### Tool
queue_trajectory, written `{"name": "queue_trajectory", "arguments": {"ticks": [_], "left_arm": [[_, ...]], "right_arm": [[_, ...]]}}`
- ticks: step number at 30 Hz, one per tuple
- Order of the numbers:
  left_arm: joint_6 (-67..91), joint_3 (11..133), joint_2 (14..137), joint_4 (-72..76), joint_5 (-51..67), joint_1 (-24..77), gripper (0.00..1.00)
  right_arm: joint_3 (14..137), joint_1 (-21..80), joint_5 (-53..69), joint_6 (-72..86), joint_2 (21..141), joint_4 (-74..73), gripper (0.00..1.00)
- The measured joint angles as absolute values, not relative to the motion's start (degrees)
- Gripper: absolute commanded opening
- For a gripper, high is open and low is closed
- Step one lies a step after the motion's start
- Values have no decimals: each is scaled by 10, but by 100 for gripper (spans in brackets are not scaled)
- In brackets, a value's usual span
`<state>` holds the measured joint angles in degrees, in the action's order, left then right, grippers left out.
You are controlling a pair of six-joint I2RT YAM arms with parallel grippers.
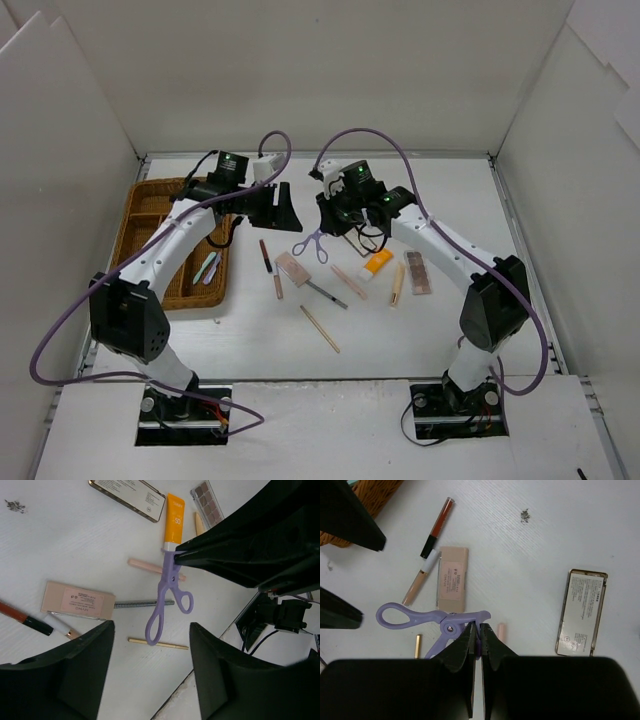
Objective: Organize the makeup
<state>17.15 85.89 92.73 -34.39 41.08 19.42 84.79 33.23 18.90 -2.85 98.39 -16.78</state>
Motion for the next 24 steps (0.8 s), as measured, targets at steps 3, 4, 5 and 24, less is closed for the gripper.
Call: {"name": "queue_trajectory", "arguments": {"ticks": [3,4,5,24], "left_arm": [[172,859,934,-344,418,203,50],[172,859,937,-344,420,206,49],[172,859,940,-344,423,209,47],[172,825,952,-342,472,216,25]], "right_arm": [[848,347,197,-29,984,-165,0],[848,351,200,-29,984,-163,0],[848,354,203,-29,984,-161,0],[848,368,231,-20,983,-132,0]]}}
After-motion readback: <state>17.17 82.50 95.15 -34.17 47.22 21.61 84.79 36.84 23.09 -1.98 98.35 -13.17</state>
